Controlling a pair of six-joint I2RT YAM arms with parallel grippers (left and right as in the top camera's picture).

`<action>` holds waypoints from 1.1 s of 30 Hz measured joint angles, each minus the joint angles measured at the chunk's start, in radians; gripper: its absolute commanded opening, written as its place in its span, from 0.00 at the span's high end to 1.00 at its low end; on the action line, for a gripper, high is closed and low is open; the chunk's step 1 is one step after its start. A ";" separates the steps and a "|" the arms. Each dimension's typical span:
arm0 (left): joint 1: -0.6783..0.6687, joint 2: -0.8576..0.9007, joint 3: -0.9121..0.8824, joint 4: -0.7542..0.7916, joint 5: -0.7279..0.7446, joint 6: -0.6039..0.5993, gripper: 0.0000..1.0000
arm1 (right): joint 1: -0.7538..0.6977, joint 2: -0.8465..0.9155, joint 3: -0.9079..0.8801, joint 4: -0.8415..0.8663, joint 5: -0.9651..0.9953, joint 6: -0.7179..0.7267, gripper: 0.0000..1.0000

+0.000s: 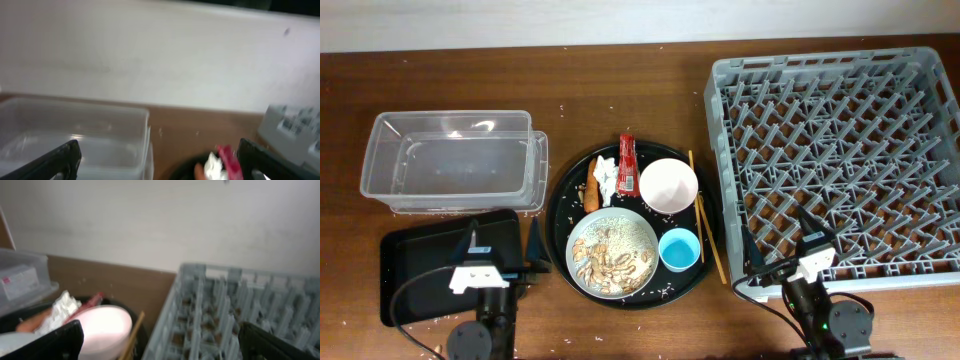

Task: Sort waste into correct bins and load items into the dishwasher rack
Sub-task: 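Move both grippers from rest toward the tray items, then grasp the blue cup with the left gripper and lift it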

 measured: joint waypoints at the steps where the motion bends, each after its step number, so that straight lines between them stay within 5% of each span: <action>1: 0.000 0.000 0.005 0.012 0.002 0.000 0.01 | 0.000 0.000 0.008 0.003 -0.013 0.000 0.02; 11: 0.000 0.340 0.436 -0.336 0.027 0.003 0.01 | 0.000 0.173 0.350 -0.299 -0.042 0.000 0.02; 25: -0.043 1.384 1.405 -1.022 0.269 0.003 0.01 | 0.000 0.991 1.138 -0.882 -0.058 0.000 0.02; 27: -0.053 1.426 1.440 -1.048 0.315 0.003 0.01 | -0.001 1.052 1.187 -0.935 -0.098 0.000 0.02; 30: -0.053 1.452 1.446 -1.050 0.409 0.003 0.15 | -0.001 1.118 1.218 -0.941 -0.144 0.006 0.02; 33: -0.077 1.477 1.455 -1.073 0.454 0.013 0.16 | -0.008 1.160 1.219 -0.947 -0.150 0.055 0.02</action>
